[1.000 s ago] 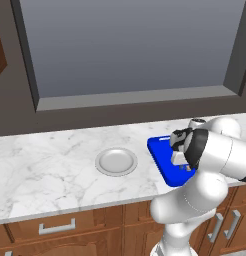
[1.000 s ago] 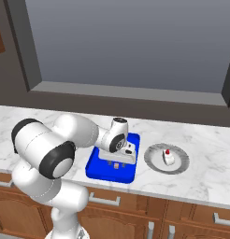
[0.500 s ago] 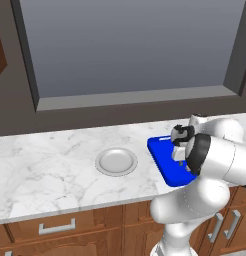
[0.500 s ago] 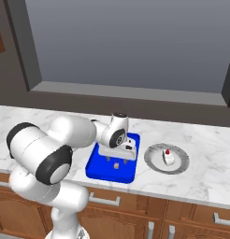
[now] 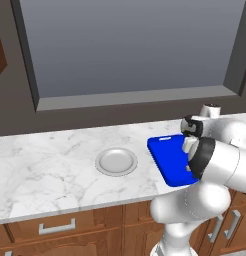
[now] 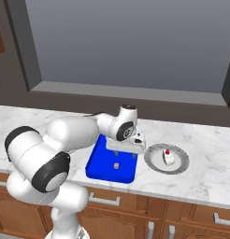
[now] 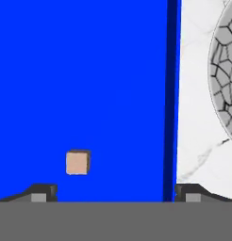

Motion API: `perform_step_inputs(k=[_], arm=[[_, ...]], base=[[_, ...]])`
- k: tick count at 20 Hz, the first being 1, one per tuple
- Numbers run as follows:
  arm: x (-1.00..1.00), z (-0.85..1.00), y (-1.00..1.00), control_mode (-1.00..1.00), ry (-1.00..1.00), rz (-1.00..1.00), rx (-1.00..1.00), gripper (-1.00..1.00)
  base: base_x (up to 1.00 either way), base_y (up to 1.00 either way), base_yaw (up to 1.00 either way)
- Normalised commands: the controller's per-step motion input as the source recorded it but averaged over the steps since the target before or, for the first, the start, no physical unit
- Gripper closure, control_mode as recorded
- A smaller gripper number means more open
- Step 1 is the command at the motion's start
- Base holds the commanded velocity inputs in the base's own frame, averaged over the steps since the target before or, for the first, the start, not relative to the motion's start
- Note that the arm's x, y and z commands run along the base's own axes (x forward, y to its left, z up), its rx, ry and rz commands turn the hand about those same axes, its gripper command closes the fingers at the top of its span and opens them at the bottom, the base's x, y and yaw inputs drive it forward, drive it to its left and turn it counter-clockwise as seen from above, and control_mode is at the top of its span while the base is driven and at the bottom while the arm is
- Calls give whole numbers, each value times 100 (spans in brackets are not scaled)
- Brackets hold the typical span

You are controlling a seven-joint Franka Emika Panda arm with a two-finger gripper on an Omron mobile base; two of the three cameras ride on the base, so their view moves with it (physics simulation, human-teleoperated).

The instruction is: Move the dessert items from the plates to the tray.

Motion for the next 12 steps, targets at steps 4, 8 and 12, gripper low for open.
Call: perform_step_inputs(k=[4,8,12], arm=[[0,11,-62,-100,0,3,0,-100],[0,0,-63,-100,0,4,0,-100],[-2,0,-70,-100,-3,7,0,-100]], base=[[0,0,0],[0,0,0],[0,0,0]])
